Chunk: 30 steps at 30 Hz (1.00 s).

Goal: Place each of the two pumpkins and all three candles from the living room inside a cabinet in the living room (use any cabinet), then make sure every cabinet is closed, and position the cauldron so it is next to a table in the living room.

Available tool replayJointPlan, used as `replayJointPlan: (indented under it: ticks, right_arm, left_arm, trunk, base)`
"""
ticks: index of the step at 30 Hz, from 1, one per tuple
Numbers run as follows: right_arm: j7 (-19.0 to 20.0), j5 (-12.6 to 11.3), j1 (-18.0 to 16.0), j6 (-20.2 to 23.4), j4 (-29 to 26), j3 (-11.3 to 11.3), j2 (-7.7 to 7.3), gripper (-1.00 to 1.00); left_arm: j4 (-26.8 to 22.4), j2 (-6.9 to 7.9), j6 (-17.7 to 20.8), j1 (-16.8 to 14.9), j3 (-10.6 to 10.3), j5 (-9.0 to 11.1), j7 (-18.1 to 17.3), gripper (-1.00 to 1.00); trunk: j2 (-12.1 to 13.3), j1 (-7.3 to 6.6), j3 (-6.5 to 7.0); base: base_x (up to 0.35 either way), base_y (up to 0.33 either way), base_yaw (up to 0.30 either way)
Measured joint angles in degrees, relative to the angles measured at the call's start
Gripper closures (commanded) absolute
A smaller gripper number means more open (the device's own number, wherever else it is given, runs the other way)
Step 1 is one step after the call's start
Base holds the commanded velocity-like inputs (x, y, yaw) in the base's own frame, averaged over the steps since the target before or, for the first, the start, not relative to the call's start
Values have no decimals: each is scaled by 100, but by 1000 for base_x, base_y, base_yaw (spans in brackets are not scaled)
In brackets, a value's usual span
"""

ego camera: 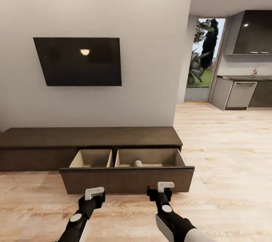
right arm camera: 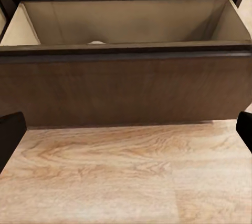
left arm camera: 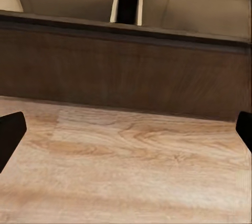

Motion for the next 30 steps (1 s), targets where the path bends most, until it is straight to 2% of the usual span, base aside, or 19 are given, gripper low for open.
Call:
replayJointPlan:
  ticks: [4, 8, 18, 23, 30]
  right_arm:
    - [-1, -6, 0, 6, 6, -7, 3, -100]
    - [-1, -6, 0, 24, 6, -13, 31, -100]
    - [-39, -14, 0, 74, 27, -40, 41, -100]
    - [-51, -18, 0, 78, 134, -195, 39, -100]
    - [-45, 2, 0, 19, 147, -235, 12, -100]
  left_arm:
    - [72, -46, -340, 0, -14, 0, 6, -100]
    - [86, -44, -498, 0, -14, 4, 7, -100]
    - [89, -37, -594, 0, 3, 19, 34, -100]
    - [89, -43, -866, 1, 3, 3, 477, -100]
    - [89, -41, -956, 1, -17, -15, 592, -100]
  trunk:
    - [-160, 88, -72]
    - [-321, 176, -144]
    - [-722, 395, -323]
    - [-922, 505, -413]
    - [-1203, 659, -539]
  base:
    - [0, 0, 0]
    - [0, 0, 0]
    - [0, 0, 0]
    - [0, 0, 0]
    - [0, 0, 0]
